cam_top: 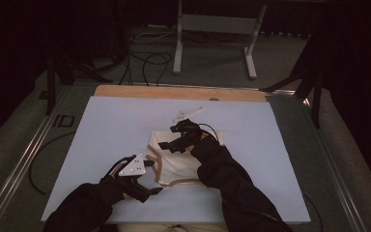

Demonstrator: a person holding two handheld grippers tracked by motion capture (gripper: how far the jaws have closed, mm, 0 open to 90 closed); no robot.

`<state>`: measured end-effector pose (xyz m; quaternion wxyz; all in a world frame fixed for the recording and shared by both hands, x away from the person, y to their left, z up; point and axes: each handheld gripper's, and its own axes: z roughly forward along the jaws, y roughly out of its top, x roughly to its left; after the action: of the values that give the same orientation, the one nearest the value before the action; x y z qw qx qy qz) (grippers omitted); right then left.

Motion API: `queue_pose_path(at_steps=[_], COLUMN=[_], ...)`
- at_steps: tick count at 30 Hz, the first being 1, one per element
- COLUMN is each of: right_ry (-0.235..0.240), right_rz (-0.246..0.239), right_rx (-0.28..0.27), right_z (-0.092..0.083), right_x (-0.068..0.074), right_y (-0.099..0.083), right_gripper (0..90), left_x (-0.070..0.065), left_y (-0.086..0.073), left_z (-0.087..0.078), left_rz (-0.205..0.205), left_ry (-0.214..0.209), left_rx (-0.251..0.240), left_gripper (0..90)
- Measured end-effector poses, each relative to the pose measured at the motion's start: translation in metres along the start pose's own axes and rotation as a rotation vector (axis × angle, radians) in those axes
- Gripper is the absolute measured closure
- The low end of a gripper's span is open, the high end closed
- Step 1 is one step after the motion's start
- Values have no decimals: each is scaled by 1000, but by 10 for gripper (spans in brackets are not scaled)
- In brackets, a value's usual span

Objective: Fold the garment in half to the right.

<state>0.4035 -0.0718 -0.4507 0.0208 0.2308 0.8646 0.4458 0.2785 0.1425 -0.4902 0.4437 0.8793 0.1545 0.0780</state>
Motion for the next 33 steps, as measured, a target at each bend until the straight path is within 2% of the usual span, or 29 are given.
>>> queue_pose_path(at_steps=[6,14,18,26,33], right_ry=[9,7,12,9,-7], right_rz=[5,24,33,30,38], right_rx=[25,53,66,95,103], right_z=[12,27,32,44,50], right_x=[-2,-7,-10,-12,-13], right_y=[1,2,2,1,1], right_gripper=[141,140,139,136,137], left_x=[0,-2,-2,-1,4], left_y=[-3,-7,-8,-12,-12], left_z=[9,19,21,29,35], left_rz=[33,104,123,137,124], left_ry=[-28,-11,-26,-29,-41], left_rx=[42,97,107,133,142], left_gripper=[189,309,371,458,548])
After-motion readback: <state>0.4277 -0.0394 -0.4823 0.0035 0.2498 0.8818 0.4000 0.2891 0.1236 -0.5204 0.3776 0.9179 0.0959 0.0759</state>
